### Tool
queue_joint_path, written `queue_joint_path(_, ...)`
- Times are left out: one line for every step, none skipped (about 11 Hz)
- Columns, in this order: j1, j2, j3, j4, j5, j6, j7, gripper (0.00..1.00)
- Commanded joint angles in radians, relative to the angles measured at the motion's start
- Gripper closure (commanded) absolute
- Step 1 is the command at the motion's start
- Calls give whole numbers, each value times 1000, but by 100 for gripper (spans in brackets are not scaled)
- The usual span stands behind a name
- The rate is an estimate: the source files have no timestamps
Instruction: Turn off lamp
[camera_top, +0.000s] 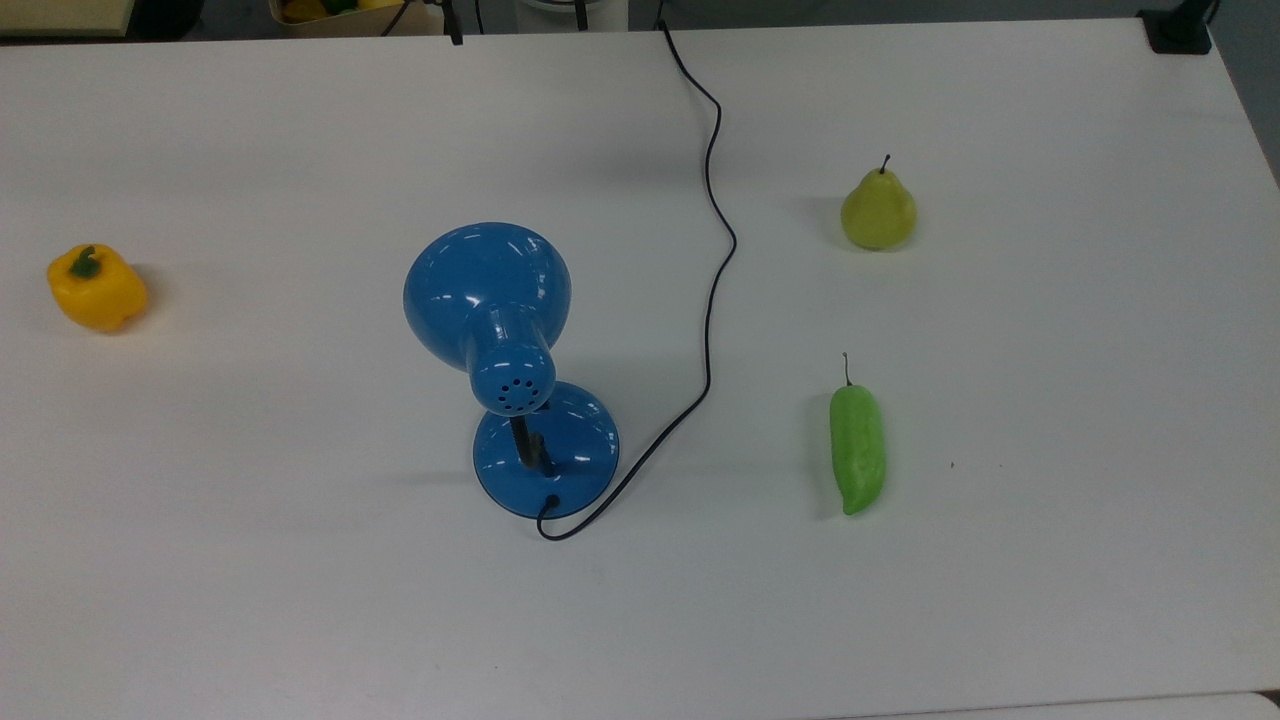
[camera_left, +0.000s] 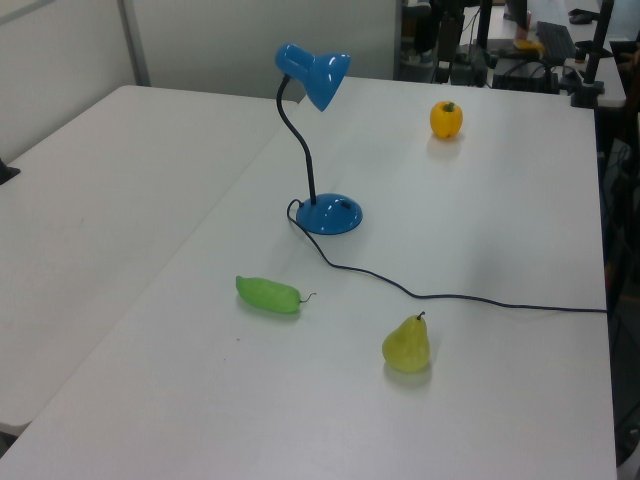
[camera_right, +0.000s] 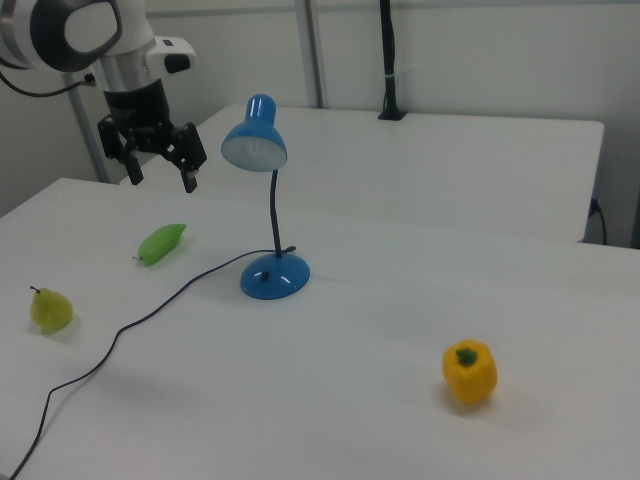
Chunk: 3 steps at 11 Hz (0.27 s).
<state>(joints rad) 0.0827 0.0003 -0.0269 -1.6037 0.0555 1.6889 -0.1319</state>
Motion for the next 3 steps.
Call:
queue_joint_path(3,-10,2,-15,-10,11,-14,0)
queue_joint_path(3,-11,2,-16,-10,11,-15,0)
queue_joint_path(5,-10,2,-16,-10,11,-14,0)
